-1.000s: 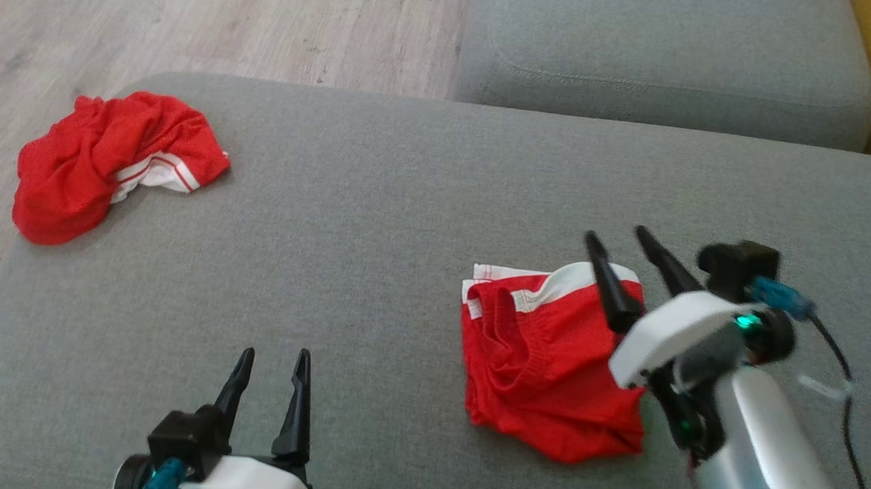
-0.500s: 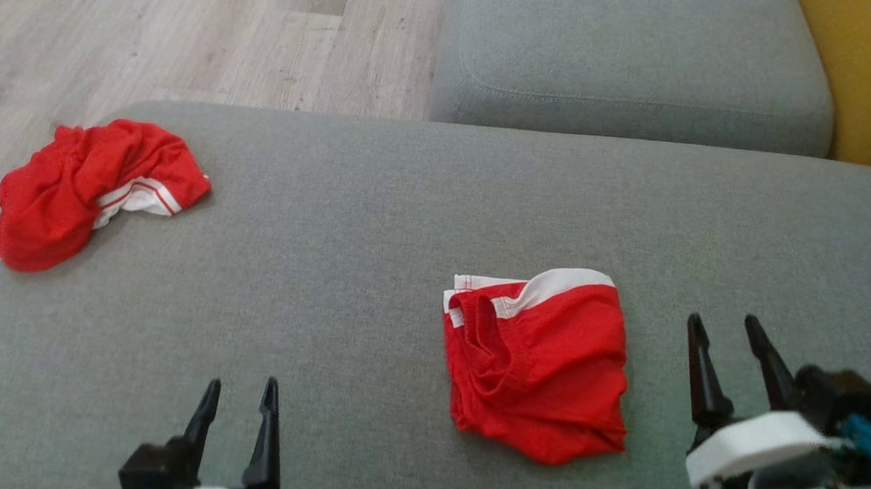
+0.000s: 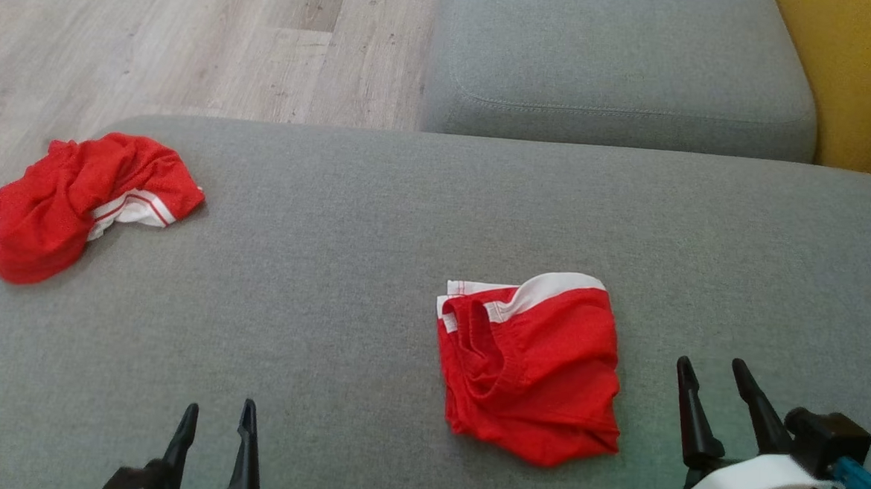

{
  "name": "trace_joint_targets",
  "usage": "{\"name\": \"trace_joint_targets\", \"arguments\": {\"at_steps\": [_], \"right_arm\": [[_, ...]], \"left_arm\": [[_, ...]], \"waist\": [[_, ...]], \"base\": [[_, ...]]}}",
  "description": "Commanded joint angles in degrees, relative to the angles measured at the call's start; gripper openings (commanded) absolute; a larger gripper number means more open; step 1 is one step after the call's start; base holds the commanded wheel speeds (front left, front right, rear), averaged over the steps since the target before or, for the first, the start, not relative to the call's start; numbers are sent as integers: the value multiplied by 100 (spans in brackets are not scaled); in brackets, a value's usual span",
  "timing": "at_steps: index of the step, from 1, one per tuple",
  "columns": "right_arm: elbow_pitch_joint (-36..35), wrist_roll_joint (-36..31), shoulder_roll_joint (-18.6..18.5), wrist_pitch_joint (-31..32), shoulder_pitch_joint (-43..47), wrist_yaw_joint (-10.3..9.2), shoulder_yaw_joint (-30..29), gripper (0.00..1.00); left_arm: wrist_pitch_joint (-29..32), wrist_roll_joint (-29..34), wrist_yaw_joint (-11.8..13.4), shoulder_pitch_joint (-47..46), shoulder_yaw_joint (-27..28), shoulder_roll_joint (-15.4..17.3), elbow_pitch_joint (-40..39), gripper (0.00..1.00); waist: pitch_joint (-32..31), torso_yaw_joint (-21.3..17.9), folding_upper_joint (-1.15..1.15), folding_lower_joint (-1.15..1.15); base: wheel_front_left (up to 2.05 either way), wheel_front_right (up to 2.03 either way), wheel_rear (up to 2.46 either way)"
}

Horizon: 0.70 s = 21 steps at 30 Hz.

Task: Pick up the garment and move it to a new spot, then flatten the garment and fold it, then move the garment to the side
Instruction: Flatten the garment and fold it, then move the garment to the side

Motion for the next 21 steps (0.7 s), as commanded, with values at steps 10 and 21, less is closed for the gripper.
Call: {"name": "trace_joint_targets", "arguments": {"at_steps": [10,21], "right_arm": [[-91,-5,-38,-35,-181,39,185,100],[-163,-398,-38,572,-519,39,81,100]], "left_arm": [[-70,80,-117,-305,249,55,2,100],[-24,147,-132,-448,162,51,2,100]], "waist": [[11,34,0,0],[201,210,0,0]], "base": [[0,0,0],[0,0,0]]}}
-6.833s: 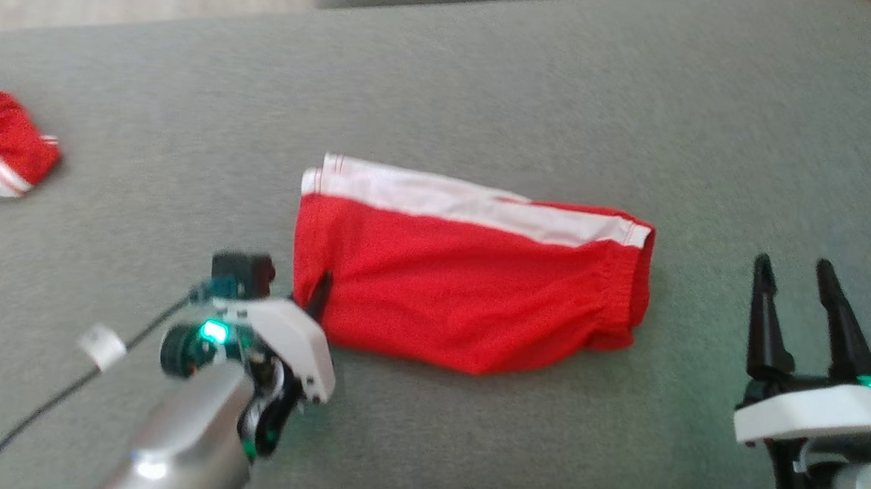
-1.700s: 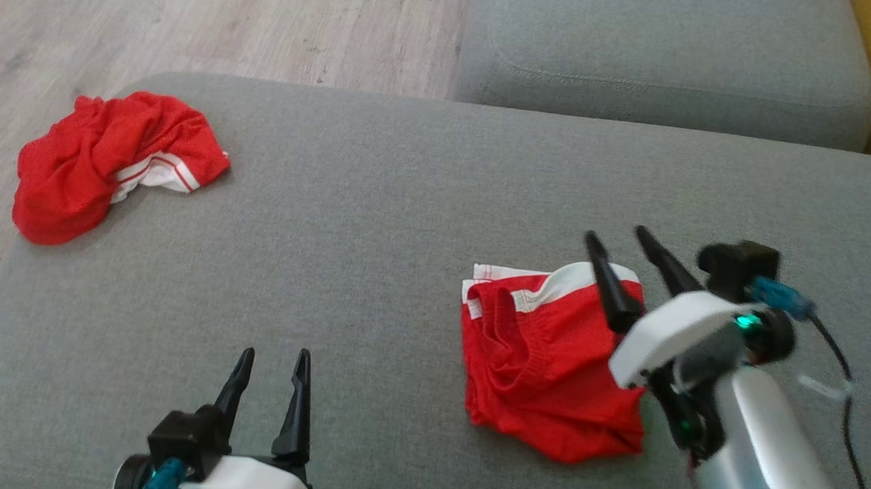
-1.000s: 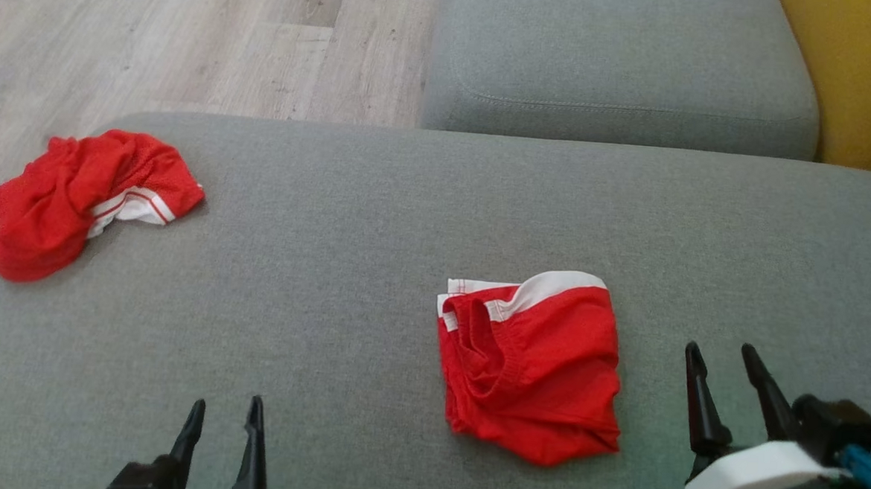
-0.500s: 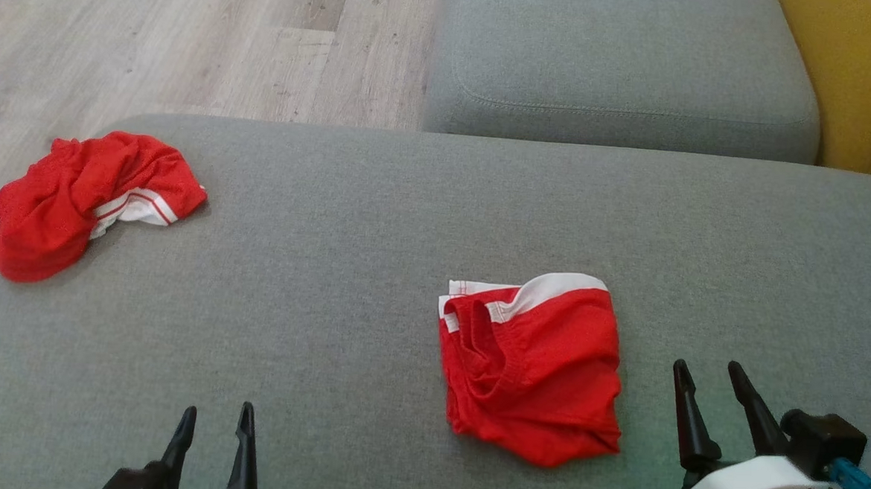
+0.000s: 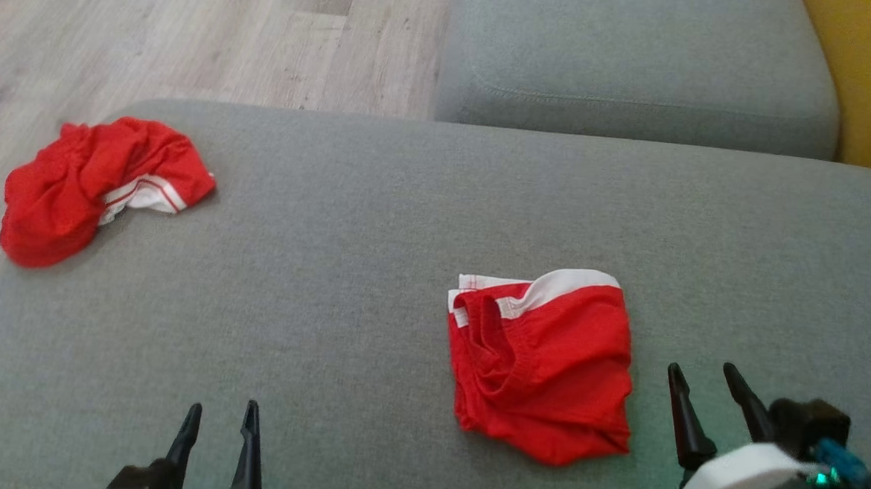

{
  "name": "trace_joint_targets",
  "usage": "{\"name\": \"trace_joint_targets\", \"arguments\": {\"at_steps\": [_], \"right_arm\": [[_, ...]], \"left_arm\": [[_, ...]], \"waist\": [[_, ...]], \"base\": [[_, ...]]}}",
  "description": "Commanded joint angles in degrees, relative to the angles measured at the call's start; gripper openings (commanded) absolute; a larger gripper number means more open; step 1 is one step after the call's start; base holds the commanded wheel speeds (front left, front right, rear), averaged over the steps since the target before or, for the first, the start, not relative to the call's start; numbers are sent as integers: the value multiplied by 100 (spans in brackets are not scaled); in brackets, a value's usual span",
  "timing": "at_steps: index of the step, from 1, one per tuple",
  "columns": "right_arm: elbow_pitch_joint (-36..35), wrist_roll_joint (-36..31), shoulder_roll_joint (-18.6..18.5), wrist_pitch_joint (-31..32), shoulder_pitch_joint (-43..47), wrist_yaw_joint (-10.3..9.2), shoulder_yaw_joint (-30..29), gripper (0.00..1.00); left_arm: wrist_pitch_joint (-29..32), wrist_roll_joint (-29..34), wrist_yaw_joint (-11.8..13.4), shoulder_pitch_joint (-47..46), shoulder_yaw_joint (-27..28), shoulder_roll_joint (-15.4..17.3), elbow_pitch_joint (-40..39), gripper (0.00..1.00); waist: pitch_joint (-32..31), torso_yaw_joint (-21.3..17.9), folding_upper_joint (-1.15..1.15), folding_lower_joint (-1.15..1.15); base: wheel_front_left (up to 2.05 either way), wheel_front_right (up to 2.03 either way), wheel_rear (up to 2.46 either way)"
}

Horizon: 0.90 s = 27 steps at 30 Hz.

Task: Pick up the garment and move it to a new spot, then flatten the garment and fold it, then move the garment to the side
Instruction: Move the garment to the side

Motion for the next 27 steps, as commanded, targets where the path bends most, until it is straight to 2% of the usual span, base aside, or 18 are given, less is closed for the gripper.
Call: {"name": "trace_joint_targets", "arguments": {"at_steps": [1,13,23,24,26,27], "right_arm": [[-240,-64,-39,72,-442,39,80,100],[-159,-230,-39,2096,-1553,39,-311,100],[523,-330,-39,3007,-2037,39,-673,100],[598,-296,-39,3064,-2053,39,-666,96],[721,-208,-39,3140,-2085,39,-633,56],[775,-179,-39,3159,-2103,39,-609,44]], "left_arm": [[-26,79,-8,-395,170,59,-148,100],[1,102,-17,-565,154,-30,-152,100],[-41,195,-49,-738,216,-170,-141,100],[-44,207,-47,-744,218,-181,-147,100],[-48,229,-51,-764,220,-198,-157,100],[-50,238,-68,-780,221,-203,-150,100]], "waist": [[56,57,0,0],[643,637,0,0],[1070,945,0,0],[1088,949,0,0],[1127,938,0,0],[1141,923,0,0]], "base": [[0,0,0],[0,0,0],[0,0,0],[0,0,0],[0,0,0],[0,0,0]]}}
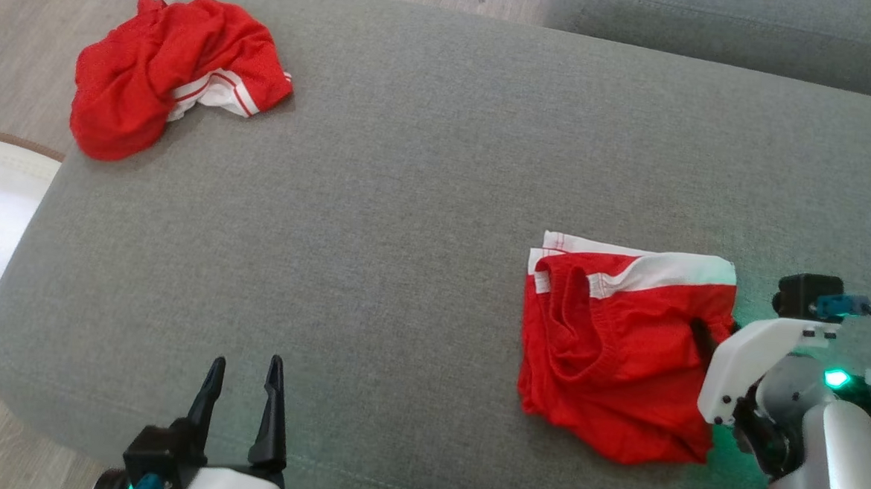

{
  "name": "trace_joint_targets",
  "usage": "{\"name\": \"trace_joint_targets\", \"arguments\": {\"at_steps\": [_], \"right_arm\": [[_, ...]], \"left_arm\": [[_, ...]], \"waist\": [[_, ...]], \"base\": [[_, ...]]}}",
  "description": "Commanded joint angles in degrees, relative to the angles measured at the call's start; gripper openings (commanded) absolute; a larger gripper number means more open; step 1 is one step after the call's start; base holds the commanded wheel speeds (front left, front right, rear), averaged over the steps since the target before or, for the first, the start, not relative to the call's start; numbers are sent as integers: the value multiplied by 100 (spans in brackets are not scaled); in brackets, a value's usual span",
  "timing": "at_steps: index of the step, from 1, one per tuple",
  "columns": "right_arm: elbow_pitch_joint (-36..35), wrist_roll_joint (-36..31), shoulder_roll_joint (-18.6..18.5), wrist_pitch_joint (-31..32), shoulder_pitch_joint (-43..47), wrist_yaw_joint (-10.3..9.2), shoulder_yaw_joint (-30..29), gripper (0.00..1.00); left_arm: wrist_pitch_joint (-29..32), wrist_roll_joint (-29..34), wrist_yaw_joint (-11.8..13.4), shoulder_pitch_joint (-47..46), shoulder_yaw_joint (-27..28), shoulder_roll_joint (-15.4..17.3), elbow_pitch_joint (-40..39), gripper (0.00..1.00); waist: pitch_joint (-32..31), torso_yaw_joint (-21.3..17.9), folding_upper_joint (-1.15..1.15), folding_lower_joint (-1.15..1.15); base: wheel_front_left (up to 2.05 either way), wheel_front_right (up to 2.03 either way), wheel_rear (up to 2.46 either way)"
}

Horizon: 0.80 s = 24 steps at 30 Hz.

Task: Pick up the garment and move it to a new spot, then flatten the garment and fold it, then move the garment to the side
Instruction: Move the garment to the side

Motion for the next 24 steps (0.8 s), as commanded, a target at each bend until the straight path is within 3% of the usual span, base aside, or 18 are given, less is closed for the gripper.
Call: {"name": "trace_joint_targets", "arguments": {"at_steps": [1,2,4,10,24], "right_arm": [[-152,48,-35,19,-298,37,184,38],[-119,117,-35,8,-322,37,214,31],[-68,247,-35,-28,-371,37,276,0],[-115,155,-35,-420,-608,37,238,0],[-315,-118,-226,-883,-1278,37,-115,0]], "left_arm": [[-75,48,-26,-294,256,55,-149,100],[-77,62,-39,-311,253,49,-146,100],[-80,93,-57,-344,245,40,-152,100],[-81,217,-93,-463,176,41,-279,100],[224,574,-82,-989,-89,104,-720,100]], "waist": [[20,-36,0,-1],[30,-66,0,-1],[53,-147,0,-1],[144,-604,0,-1],[798,-2434,0,-1]], "base": [[0,0,0],[0,0,0],[0,0,0],[0,0,0],[0,0,0]]}}
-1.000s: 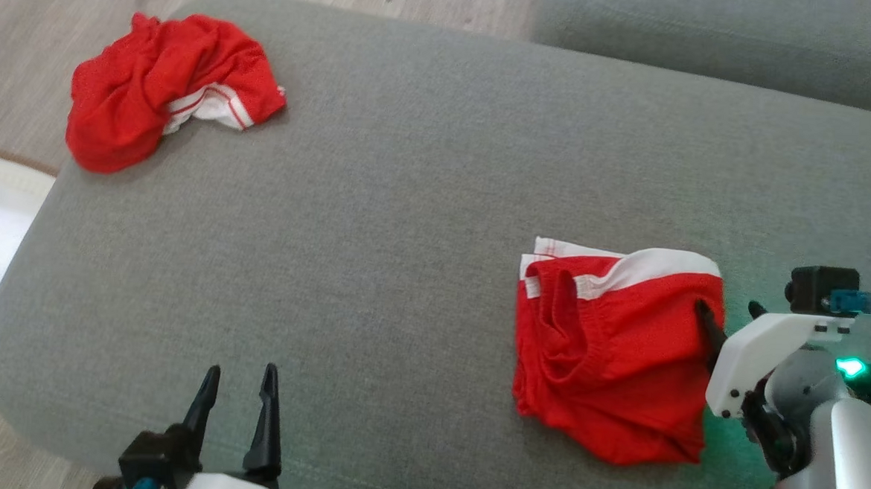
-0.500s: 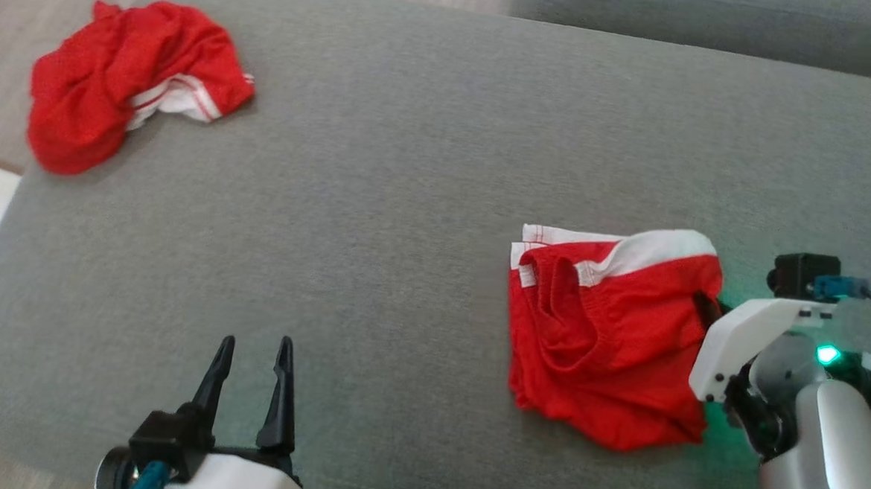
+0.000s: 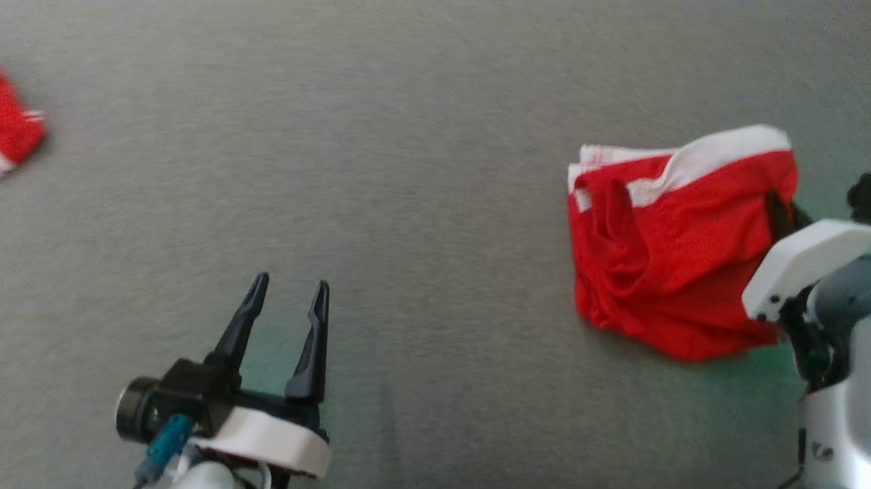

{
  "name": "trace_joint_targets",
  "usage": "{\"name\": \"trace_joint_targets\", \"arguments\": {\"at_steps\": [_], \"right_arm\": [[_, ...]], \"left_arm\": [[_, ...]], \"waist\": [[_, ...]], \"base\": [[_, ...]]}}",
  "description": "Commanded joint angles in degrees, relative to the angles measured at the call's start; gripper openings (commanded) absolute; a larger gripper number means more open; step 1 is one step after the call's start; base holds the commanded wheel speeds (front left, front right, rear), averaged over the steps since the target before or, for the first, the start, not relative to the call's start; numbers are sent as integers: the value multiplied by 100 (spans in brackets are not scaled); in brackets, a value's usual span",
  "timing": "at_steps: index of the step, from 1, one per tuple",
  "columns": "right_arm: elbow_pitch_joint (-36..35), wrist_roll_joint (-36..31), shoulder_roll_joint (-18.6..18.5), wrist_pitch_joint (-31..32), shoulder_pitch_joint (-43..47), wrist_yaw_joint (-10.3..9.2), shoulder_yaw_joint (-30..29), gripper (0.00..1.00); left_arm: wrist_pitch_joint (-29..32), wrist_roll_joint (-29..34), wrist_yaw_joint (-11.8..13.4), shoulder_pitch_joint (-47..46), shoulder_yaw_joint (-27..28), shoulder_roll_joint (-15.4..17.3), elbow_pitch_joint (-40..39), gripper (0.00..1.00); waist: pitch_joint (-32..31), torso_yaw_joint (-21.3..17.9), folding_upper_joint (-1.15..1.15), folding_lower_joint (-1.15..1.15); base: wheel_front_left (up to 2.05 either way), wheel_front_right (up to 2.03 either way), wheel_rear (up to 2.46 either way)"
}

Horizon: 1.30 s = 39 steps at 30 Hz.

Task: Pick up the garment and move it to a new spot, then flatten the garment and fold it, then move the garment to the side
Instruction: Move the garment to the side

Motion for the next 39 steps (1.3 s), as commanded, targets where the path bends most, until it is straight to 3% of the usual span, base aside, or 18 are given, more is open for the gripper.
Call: {"name": "trace_joint_targets", "arguments": {"at_steps": [1,7,13,18,28,33,34,35,36,39], "right_arm": [[-269,-41,-43,-86,-300,37,99,0],[-219,-57,-57,-260,-594,37,120,0],[81,-67,-133,-417,-917,37,211,0],[496,-123,-496,-430,-1434,37,201,0],[1313,-600,-1777,-468,-2128,37,-31,0],[1526,-832,-2016,-571,-2260,37,-270,0],[1560,-885,-2028,-577,-2274,37,-327,24],[1592,-917,-2015,-584,-2285,37,-408,67],[1606,-933,-1976,-614,-2293,37,-497,100],[1599,-1063,-1842,-684,-2266,37,-617,100]], "left_arm": [[23,68,13,-270,166,146,-195,100],[246,215,53,-560,172,316,-324,100],[420,281,127,-646,190,467,-487,100],[463,280,227,-626,245,534,-575,100],[407,280,358,-577,346,604,-769,100],[395,285,384,-559,352,630,-838,100],[392,285,385,-562,350,629,-842,100],[390,283,386,-566,349,626,-842,100],[387,281,388,-570,349,622,-840,100],[372,266,392,-575,350,606,-816,100]], "waist": [[385,-630,0,-1],[684,-1228,0,-1],[803,-1384,0,-1],[801,-1176,0,-1],[960,-565,0,-1],[1056,-422,0,-1],[1066,-407,0,-1],[1072,-394,0,-1],[1075,-385,0,-1],[1055,-383,0,-1]], "base": [[0,0,0],[0,0,0],[0,0,0],[0,0,0],[0,0,0],[0,0,0],[0,0,0],[0,0,0],[0,0,0],[0,0,0]]}}
